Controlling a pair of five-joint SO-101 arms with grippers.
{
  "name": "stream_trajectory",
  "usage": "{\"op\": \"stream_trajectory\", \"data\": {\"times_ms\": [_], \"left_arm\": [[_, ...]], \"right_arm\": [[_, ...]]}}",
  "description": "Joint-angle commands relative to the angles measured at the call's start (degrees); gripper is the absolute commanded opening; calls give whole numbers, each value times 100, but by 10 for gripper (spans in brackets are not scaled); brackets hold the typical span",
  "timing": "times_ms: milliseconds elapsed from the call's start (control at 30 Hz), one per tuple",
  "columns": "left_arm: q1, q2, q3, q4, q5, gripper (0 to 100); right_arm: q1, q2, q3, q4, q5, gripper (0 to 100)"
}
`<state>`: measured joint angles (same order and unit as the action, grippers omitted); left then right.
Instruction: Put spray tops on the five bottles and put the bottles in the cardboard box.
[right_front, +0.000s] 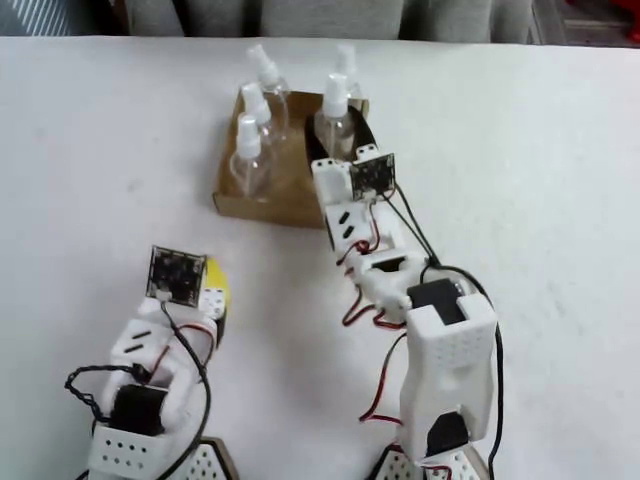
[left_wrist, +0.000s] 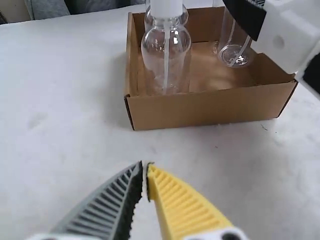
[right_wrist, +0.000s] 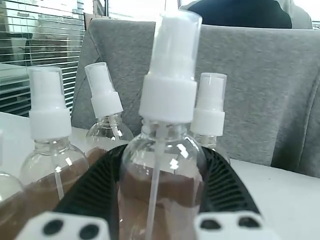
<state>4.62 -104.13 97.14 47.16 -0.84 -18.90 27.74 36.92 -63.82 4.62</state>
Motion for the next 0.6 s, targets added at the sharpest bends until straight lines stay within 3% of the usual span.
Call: {"op": "stream_trajectory", "data": {"times_ms": [0, 400, 567], "left_arm": [[-66, -66, -18, -9, -53, 23], [-40, -66, -18, -18, -53, 24], [-31, -66, -18, -185, -53, 24]], "right_arm": [[75, -154, -88, -75, 62, 16], [-66, -2211, 1011, 31, 26, 15], [-286, -3670, 1213, 1771, -44, 15]]}}
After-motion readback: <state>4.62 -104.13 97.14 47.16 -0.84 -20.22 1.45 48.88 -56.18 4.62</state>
